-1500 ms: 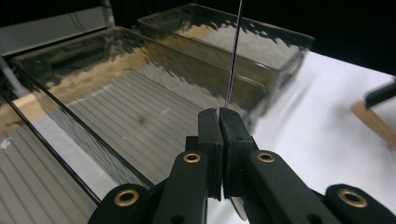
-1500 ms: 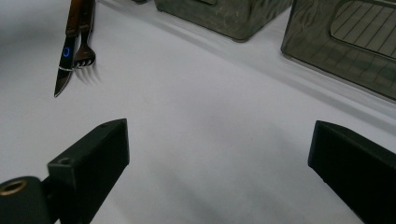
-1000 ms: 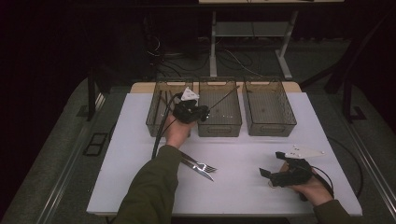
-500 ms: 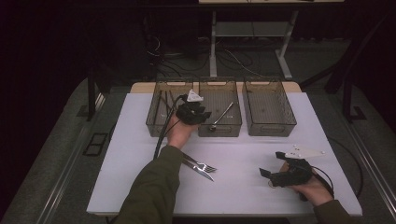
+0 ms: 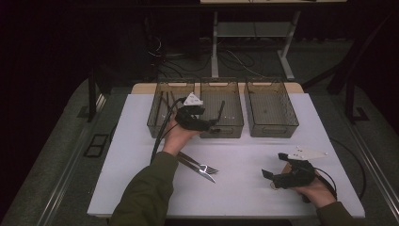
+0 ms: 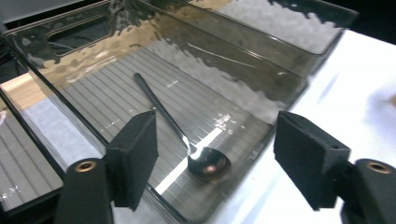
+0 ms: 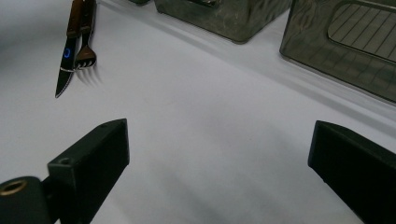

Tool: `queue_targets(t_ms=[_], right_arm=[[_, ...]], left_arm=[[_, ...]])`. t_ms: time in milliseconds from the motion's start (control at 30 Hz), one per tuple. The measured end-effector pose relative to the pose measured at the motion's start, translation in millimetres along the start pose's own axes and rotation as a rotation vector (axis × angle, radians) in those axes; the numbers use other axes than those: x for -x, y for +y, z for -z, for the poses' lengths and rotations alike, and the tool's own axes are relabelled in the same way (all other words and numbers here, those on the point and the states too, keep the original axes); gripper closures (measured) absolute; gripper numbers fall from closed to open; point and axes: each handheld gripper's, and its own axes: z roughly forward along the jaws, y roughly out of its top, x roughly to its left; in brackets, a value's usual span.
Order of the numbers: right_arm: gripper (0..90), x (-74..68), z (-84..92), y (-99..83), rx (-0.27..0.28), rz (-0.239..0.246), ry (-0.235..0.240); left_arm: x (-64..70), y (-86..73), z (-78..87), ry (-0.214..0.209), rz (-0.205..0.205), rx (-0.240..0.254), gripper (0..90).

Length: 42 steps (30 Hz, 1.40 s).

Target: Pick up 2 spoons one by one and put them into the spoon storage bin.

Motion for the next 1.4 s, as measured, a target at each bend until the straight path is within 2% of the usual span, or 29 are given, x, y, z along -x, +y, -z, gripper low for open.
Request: queue_targets(t_ms=[100,233,567,800,1100,1233,1333,1400], right_arm=[[5.3,-0.1,0.2,0.0,0.0,0.0,-0.001],[5.3,-0.1,-0.3,0.1,-0.001,-0.001,-0.002],[5.2,0.2,1.0,0.3,0.002,-0.008,-0.004],[5.3,0.6,1.9,0.3,0.004,-0.006,-0.005],[5.3,0.3,3.2,1.5,0.002,-0.006,-0.002],[5.3,3.3,8.9,6.1,-0.027,-0.016,0.013],[5.4,5.0,15.9,9.1,-0.054,-0.005,0.015],[13.6,7.4,20.0,10.1,-0.068,-0.004,0.016]], left_arm=[[3.6,-6.2,11.0,-0.008,-0.016,-0.009,22.5],[10.0,-18.7,24.7,-0.018,-0.016,0.001,18.4],[24.5,-60.2,54.6,-0.039,-0.036,-0.007,11.7],[31.6,-90.4,76.0,-0.047,-0.027,0.0,8.3],[43.4,-115.3,93.8,-0.066,-0.011,0.001,0.9],[49.5,-125.7,99.1,-0.077,-0.011,-0.011,0.0],[53.7,-131.4,102.1,-0.078,0.001,-0.016,0.0],[55.1,-134.1,104.4,-0.082,0.003,-0.017,0.0]])
